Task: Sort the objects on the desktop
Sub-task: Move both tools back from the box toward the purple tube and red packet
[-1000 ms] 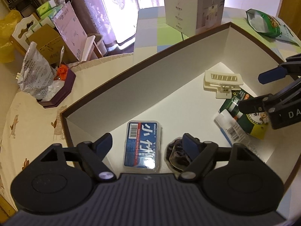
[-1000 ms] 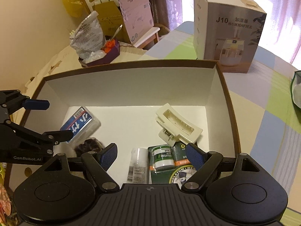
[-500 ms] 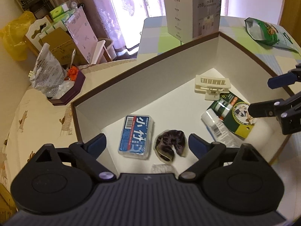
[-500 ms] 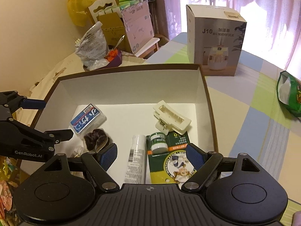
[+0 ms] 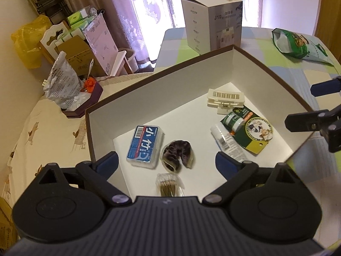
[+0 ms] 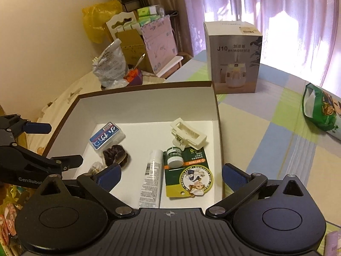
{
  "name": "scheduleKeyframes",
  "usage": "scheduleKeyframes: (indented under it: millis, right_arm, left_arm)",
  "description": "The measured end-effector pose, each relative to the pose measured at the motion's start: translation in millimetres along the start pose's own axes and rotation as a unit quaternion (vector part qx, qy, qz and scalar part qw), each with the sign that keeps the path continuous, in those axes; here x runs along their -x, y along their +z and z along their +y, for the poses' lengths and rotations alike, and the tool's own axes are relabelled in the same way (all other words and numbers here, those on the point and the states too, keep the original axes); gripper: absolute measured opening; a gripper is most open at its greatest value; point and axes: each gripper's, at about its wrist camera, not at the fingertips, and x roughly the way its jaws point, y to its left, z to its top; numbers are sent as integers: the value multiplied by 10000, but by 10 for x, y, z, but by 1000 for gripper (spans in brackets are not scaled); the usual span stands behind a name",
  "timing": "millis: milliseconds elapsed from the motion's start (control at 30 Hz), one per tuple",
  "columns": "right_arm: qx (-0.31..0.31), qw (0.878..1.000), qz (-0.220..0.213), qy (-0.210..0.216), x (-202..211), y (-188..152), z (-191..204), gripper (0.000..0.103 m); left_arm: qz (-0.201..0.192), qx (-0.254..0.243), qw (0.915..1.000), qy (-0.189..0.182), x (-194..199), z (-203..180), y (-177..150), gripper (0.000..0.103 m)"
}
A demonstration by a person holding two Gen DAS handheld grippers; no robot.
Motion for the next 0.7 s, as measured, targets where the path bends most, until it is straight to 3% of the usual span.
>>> scheduleKeyframes:
  millis: [533,700]
  right_arm:
    - [-127,9996,-180,203,469,-387,-93,103]
    - [-262,9995,-173,67,641,-586,-229,103]
  left_arm:
    - [-180,135,9997,8,469,-320,-252,98]
    - [-158,58,9998,-102,538,-511,-335,98]
